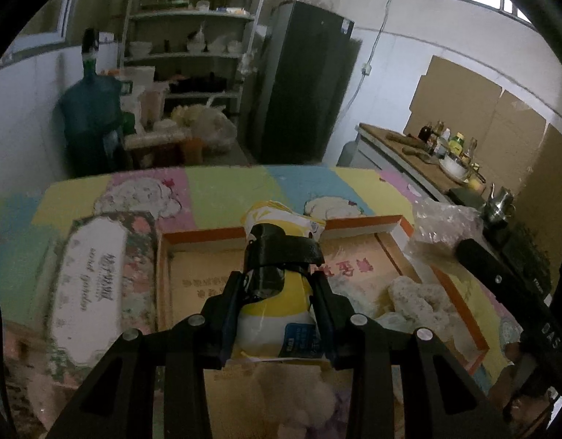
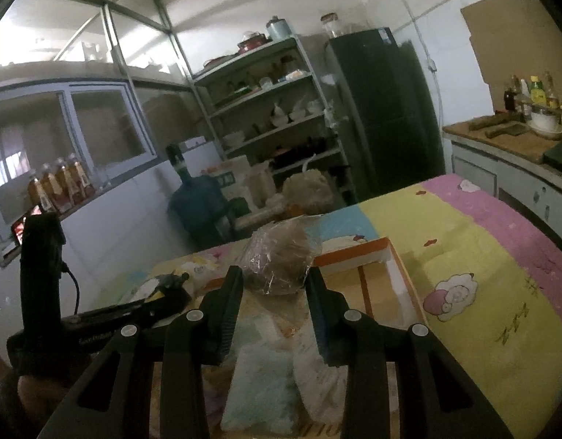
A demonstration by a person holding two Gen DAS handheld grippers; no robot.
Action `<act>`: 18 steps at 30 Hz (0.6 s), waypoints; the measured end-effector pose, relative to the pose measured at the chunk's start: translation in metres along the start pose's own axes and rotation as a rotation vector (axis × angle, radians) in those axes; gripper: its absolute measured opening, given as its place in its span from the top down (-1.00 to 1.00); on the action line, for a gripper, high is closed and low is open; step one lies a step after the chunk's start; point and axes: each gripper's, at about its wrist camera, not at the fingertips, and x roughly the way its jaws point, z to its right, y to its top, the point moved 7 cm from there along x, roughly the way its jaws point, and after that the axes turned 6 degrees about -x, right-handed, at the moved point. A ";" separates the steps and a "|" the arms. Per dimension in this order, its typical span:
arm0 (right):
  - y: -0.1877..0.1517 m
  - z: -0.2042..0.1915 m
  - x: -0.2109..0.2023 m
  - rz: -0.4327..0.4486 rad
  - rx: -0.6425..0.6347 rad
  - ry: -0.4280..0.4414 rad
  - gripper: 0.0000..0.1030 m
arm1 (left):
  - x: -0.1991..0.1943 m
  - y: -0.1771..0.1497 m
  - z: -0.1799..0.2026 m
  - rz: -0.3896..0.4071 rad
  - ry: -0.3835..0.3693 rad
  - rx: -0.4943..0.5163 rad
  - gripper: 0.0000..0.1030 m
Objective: Organize soft objects
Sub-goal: 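Carry the plush toy and plastic bag over the tray with both grippers, then lower the plush and bag into the tray and open both grippers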
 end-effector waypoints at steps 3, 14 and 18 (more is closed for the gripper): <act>-0.003 0.004 0.010 -0.025 0.016 0.008 0.29 | 0.009 -0.004 -0.002 -0.033 0.004 -0.002 0.26; -0.011 0.011 0.038 -0.101 0.033 0.017 0.29 | 0.031 -0.013 -0.005 -0.102 0.038 0.004 0.26; -0.014 0.015 0.047 -0.140 0.043 0.015 0.29 | 0.035 -0.016 -0.004 -0.121 0.042 0.009 0.26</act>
